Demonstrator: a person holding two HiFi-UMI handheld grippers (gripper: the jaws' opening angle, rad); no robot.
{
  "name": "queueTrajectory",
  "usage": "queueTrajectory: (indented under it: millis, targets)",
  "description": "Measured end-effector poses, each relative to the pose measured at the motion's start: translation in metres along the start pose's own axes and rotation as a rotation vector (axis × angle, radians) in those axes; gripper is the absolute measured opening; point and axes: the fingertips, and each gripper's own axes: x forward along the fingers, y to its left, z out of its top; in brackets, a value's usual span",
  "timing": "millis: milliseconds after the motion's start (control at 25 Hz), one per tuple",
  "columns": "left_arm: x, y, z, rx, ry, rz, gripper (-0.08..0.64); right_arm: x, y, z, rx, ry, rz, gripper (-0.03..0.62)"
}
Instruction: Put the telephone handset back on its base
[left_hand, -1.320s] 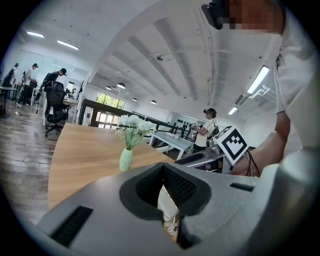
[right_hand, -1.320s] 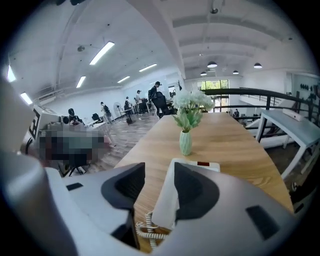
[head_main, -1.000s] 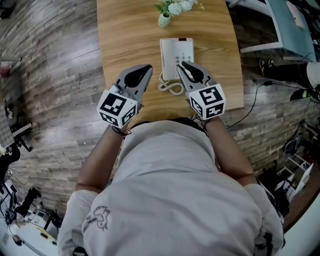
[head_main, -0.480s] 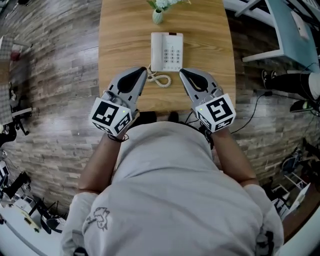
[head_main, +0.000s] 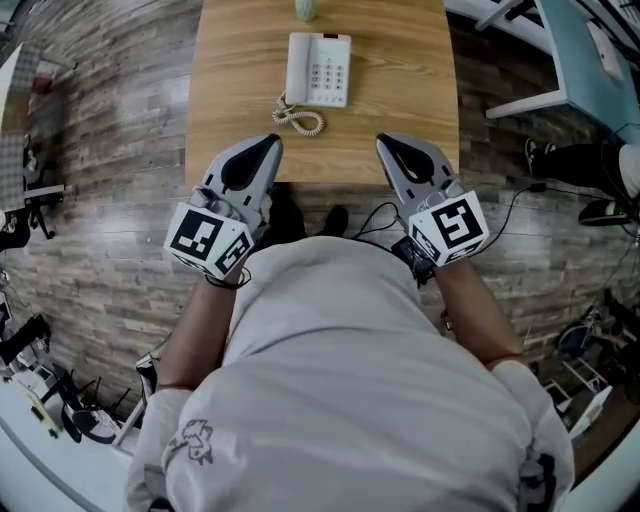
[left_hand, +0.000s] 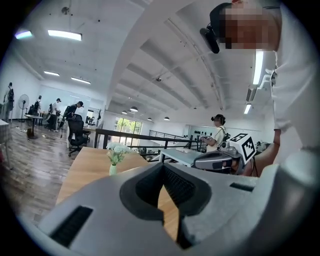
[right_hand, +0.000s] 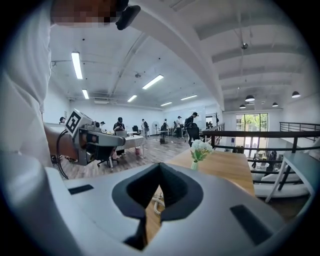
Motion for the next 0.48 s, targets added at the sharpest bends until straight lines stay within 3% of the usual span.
queueTrajectory:
  millis: [240,480]
  targets:
    - [-0.025,-0.021,0.012,0.023,-0.010,-0.006,0.005,-0.030,0.017,0.009,0.002,-0.030,-0.012,0.005]
    - [-0.046,-0.035,0.026,0.051,-0.050,-0.075,0.005,-0.041,0.044,0.013,0.003,-0.047,-0.037,0.005]
